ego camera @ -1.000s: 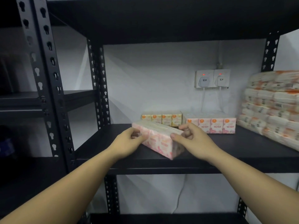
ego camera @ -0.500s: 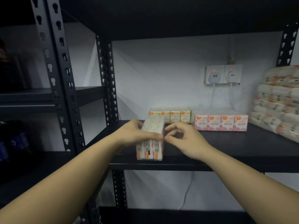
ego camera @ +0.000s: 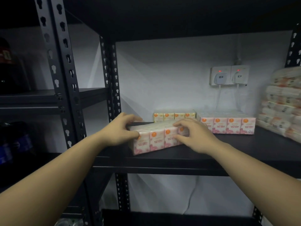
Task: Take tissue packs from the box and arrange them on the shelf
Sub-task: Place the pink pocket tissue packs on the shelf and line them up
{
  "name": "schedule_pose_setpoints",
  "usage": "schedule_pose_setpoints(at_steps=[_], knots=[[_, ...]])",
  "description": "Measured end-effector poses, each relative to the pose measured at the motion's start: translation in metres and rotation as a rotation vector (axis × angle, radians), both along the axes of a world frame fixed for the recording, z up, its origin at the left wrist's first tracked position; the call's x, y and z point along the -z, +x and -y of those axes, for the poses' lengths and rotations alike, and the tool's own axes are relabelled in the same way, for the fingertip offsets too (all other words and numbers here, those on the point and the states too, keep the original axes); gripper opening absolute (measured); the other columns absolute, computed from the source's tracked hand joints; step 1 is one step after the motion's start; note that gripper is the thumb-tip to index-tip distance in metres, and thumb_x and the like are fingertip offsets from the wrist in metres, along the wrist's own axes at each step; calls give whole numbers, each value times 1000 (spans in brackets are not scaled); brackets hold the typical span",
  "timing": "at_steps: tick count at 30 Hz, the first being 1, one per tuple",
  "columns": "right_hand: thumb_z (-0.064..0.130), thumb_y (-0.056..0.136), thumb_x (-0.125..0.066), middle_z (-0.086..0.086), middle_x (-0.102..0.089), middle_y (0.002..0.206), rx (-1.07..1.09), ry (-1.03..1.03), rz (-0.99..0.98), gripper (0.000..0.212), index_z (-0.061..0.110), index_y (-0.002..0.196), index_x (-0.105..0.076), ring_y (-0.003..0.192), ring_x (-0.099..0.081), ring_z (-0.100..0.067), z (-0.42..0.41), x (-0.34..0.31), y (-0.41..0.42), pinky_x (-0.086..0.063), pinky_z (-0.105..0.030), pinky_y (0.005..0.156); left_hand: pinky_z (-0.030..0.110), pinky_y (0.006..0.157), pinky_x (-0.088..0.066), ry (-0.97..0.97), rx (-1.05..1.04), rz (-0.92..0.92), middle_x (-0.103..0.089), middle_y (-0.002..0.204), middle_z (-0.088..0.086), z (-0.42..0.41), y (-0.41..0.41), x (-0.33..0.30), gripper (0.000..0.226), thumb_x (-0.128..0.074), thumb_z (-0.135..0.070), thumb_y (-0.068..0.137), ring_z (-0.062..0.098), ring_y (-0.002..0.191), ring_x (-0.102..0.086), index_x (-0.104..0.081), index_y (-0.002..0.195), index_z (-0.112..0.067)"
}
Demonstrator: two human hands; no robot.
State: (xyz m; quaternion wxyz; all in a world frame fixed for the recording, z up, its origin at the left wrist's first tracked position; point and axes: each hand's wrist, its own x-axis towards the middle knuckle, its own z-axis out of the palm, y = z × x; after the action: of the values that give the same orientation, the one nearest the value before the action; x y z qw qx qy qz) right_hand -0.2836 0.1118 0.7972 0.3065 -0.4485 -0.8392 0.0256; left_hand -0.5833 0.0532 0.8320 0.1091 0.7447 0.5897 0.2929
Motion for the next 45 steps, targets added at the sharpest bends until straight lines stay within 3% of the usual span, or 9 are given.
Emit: schedule_pose_setpoints(at_steps=[3, 6, 10, 15, 18, 24, 33, 41, 45], knots=[[29, 98, -66, 17, -57, 143, 30, 31, -24, 40, 36, 137, -60, 136, -47, -10, 1, 6, 8, -35, -47, 119, 32, 97, -52, 152, -81, -68, -56, 119, -11, -13, -4, 12, 32, -72, -24, 91, 9, 108, -58, -69, 120, -36], [21, 100, -63, 15, -59, 142, 31, 29, -68, 39, 30, 139, -61, 135, -49, -9, -1, 8, 16, -36, -34, 118, 35, 95, -51, 231, -143, -137, -62, 110, -10, -24, 4, 19, 21, -68, -22, 92, 13, 103, -60, -73, 109, -34], [26, 100, -66, 15, -57, 145, 28, 21, -64, 42, 28, 141, -60, 137, -48, -8, -6, 7, 28, -37, -32, 118, 32, 88, -52, 260, -166, -190, -61, 112, -10, -32, 25, 19, 19, -67, -27, 91, 12, 101, -59, -66, 109, -32], [54, 93, -68, 11, -56, 146, 117, 26, 9, 57, 29, 144, -58, 133, -50, -12, -21, 2, 49, -41, -34, 111, 43, 99, -55, 218, -116, -472, -56, 141, -7, -46, 69, 21, 77, -56, -77, 84, 18, 116, -62, -44, 150, -40], [72, 84, -66, 7, -53, 152, 157, 12, 43, 77, 31, 148, -54, 140, -44, -17, -33, 1, 63, -38, -42, 116, 47, 111, -45, 238, -109, -617, -50, 154, -5, -61, 95, 26, 82, -51, -82, 86, 23, 131, -55, -33, 156, -43], [83, 81, -58, 2, -29, 169, 268, 10, 139, 94, 37, 159, -34, 156, -20, -23, -67, -8, 98, -20, -51, 125, 46, 109, -43, 203, -72, -629, -46, 157, -5, -100, 112, 21, 79, -51, -79, 88, 22, 137, -50, -31, 157, -45], [98, 70, -42, 4, -8, 174, 341, -65, 345, 109, 48, 162, -12, 160, -1, -20, -125, -19, 147, -3, -57, 127, 45, 115, -36, 212, -60, -637, -42, 160, -5, -160, 131, 26, 81, -47, -79, 88, 23, 143, -43, -28, 158, -44], [91, 84, -33, 8, -27, 169, 266, -29, 464, 89, 47, 160, -23, 154, -28, -19, -151, -13, 157, -22, -52, 123, 45, 120, -31, 214, -61, -655, -36, 165, -4, -189, 139, 28, 80, -46, -78, 90, 23, 148, -38, -23, 160, -44], [89, 85, -33, 9, -27, 169, 233, -40, 470, 85, 50, 159, -23, 154, -29, -19, -158, -13, 164, -24, -49, 123, 43, 117, -36, 212, -35, -654, -40, 162, -6, -198, 139, 28, 79, -47, -77, 90, 22, 145, -43, -26, 159, -44]])
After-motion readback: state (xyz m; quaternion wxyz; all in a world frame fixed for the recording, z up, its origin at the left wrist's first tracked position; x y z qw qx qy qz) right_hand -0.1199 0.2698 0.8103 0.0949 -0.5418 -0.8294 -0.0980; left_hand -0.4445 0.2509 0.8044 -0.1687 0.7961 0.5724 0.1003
